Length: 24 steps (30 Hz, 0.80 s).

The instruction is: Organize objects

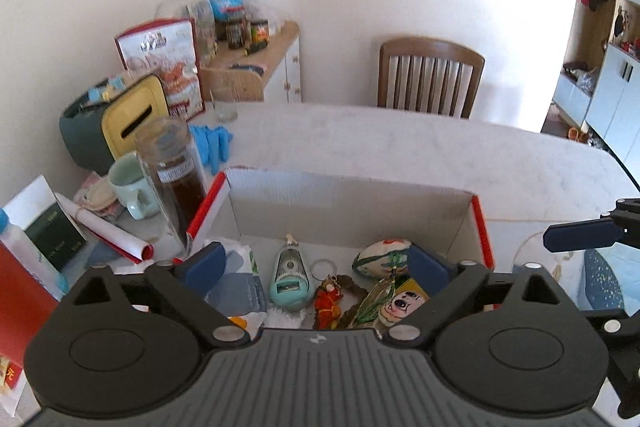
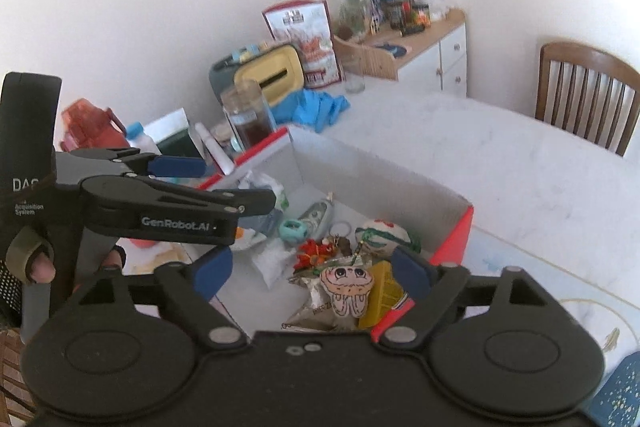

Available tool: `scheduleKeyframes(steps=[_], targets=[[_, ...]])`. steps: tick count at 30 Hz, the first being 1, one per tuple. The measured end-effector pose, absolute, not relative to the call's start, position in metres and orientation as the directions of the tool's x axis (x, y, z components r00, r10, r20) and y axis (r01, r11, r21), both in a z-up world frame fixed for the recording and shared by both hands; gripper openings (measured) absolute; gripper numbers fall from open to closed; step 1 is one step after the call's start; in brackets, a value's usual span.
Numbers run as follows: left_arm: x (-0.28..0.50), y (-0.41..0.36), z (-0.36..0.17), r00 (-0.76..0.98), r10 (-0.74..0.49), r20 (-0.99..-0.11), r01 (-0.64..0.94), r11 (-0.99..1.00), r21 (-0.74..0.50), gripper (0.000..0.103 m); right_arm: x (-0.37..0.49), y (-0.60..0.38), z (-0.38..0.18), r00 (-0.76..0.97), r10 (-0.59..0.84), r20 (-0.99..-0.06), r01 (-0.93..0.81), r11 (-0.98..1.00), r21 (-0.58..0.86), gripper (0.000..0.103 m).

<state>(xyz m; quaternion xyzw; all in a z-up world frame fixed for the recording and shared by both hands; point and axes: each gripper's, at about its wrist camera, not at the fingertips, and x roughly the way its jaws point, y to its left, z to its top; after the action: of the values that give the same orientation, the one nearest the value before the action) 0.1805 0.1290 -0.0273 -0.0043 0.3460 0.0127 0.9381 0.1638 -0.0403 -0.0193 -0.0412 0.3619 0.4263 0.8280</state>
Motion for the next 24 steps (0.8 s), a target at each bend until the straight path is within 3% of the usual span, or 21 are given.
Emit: scheduleKeyframes(steps=[8,24], targets=[[0.155,0.114,-0.01,0.789,0.044,-0.612,-0.05,0.999,0.007,0.103,0.15,-0.066,-0.01,0.399,0.715,-0.574,-0.747,0.617,0.249,0.096],[0.115,0.08,0.004,0.812,0.065,-0.58,-0.065,0.998,0.02,0.103,0.131,-0.115,-0.003,0.435,0.738,-0.516,-0.732,0.623,0.276,0.099]])
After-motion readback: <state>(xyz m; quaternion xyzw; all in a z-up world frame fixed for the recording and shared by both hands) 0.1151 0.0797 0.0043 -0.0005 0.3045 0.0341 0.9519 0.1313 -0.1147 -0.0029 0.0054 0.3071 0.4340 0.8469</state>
